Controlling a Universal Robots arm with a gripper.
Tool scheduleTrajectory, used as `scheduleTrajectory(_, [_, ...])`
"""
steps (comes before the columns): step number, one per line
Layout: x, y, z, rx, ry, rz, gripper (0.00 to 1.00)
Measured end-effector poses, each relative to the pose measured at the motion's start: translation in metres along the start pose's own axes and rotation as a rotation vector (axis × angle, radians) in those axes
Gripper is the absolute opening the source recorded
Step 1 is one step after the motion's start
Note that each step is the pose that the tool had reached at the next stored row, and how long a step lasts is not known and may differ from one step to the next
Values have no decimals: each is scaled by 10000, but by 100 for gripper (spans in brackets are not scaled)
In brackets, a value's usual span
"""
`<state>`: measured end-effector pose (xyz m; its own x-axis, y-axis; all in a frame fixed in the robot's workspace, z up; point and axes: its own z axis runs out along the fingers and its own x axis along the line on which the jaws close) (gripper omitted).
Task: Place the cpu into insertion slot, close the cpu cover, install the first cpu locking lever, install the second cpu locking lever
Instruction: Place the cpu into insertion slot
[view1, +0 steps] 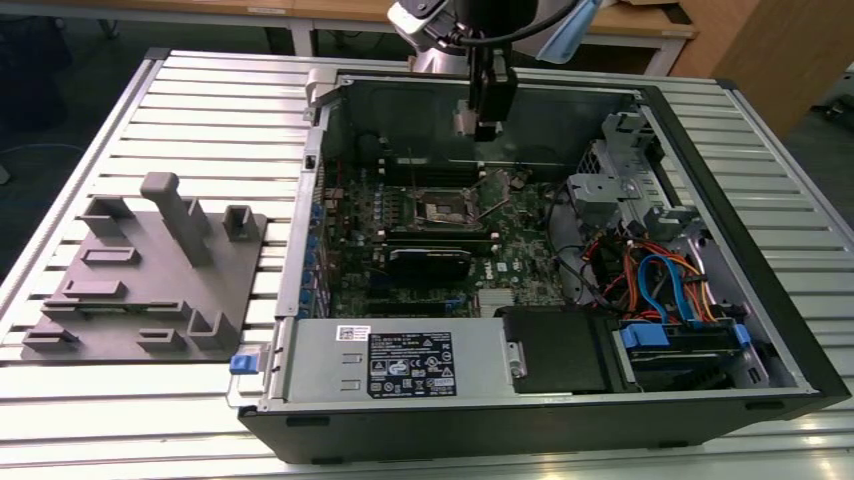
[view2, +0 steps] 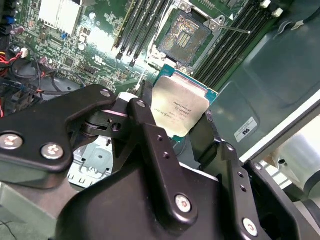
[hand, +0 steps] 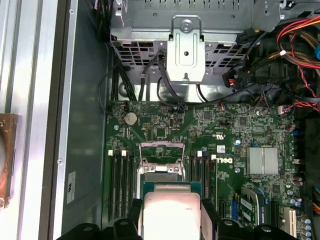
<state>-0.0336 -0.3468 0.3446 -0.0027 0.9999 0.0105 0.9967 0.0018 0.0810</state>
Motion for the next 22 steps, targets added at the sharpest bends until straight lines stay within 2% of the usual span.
scheduleTrajectory(5, [-1,-30,65,59,1,0,54])
scheduleTrajectory(9, [-1,-34,88,327,1,3,54])
scheduleTrajectory(10, [-1,-34,98,368,4,4,54])
scheduleTrajectory(18, [-3,-72,235,378,24,-54,54])
scheduleTrajectory(22, [-3,-74,249,379,22,-55,54])
